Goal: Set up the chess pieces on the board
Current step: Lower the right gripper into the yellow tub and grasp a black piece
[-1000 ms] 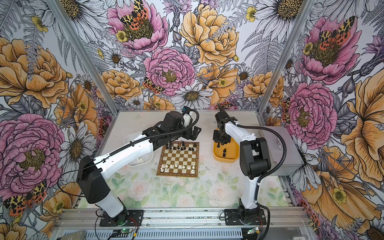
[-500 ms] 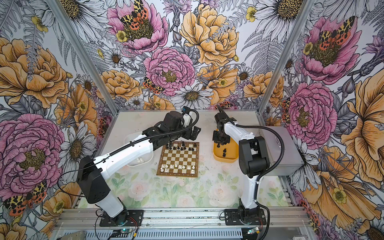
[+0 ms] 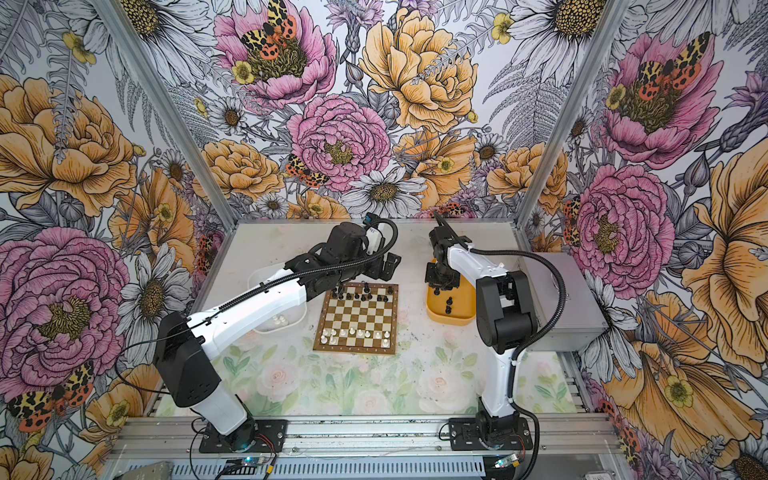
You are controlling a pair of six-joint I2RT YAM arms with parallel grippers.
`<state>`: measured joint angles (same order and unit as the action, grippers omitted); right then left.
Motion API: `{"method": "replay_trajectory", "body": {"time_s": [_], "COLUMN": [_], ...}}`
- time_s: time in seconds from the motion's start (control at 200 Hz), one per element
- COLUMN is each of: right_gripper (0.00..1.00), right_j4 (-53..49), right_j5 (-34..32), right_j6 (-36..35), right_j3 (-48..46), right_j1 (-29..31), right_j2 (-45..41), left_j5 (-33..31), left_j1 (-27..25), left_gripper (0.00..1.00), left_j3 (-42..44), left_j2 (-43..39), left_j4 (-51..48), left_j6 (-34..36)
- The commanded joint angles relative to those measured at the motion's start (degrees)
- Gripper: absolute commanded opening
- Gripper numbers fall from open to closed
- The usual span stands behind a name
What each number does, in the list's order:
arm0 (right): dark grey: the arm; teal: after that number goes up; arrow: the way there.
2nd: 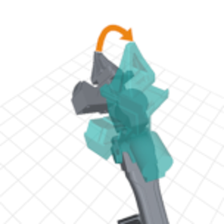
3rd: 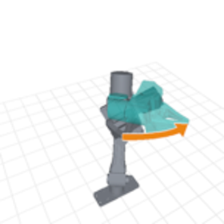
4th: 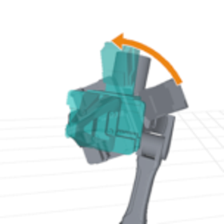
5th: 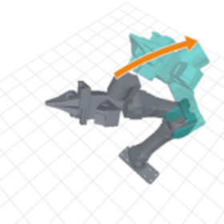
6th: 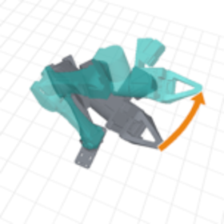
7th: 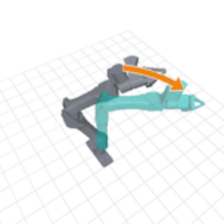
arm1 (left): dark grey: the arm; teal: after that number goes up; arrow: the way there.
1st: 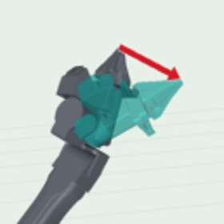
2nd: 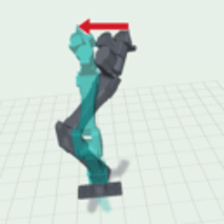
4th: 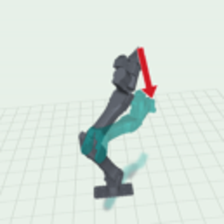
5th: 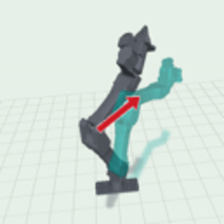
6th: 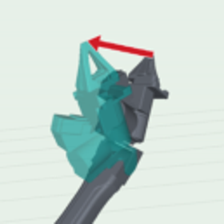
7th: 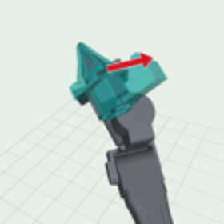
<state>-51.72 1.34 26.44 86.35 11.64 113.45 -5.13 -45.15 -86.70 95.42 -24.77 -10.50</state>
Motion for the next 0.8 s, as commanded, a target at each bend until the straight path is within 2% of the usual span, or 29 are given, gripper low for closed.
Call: {"method": "replay_trajectory", "body": {"time_s": [0.0,0.796], "right_gripper": [0.3,0.28], "right_j4": [0.74,0.57], "right_j5": [0.63,0.69], "right_j6": [-0.68,-1.56], "right_j3": [1.1,2.93], "right_j1": [-0.43,-0.71], "right_j2": [1.46,2.46], "left_j5": [-1.31,-1.24], "left_j1": [-0.04,0.34], "left_gripper": [0.99,0.99], "left_j3": [-2.07,-3.3], "left_j2": [1.13,1.67], "left_j4": [-0.66,-1.29], "left_j6": [0.22,0.83]}}
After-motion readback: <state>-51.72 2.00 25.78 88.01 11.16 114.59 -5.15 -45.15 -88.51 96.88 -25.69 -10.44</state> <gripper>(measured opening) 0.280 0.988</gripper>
